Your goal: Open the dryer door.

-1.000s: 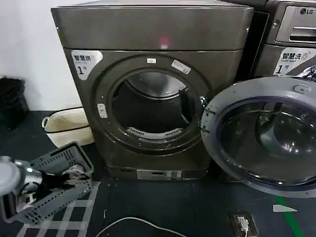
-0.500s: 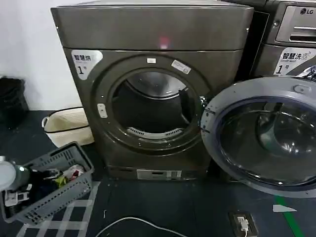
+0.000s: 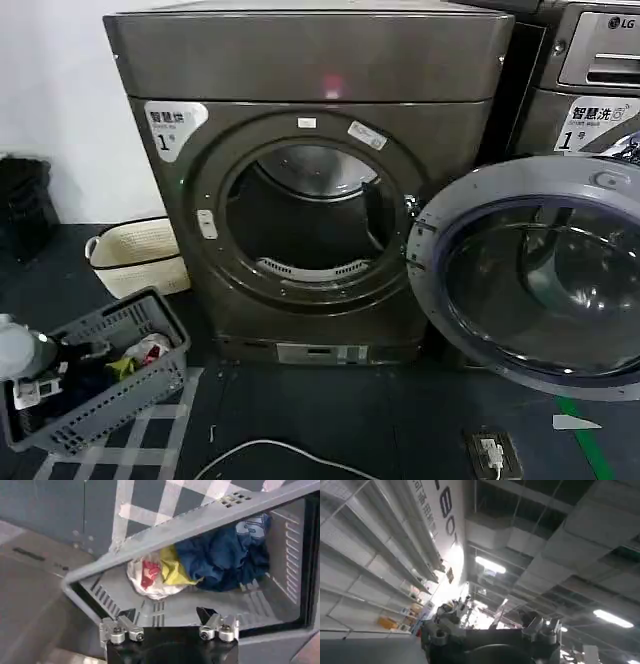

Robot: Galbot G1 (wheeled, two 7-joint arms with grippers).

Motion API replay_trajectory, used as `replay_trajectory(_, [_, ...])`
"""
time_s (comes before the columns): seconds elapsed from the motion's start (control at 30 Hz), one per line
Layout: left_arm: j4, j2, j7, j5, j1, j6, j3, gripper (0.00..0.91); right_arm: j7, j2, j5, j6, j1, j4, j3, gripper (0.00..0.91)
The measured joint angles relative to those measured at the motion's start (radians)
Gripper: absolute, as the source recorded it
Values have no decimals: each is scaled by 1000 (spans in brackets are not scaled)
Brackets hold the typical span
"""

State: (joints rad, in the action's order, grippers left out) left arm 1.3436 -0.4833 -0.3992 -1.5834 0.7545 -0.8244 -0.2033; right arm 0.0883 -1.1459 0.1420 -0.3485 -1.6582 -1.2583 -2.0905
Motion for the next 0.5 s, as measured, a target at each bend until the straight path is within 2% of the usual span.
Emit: replay_trajectory(0.5, [-230,-82,-11,-9,-151,1,104,907,-1,-6,-2,-11,-15,14,-11,907])
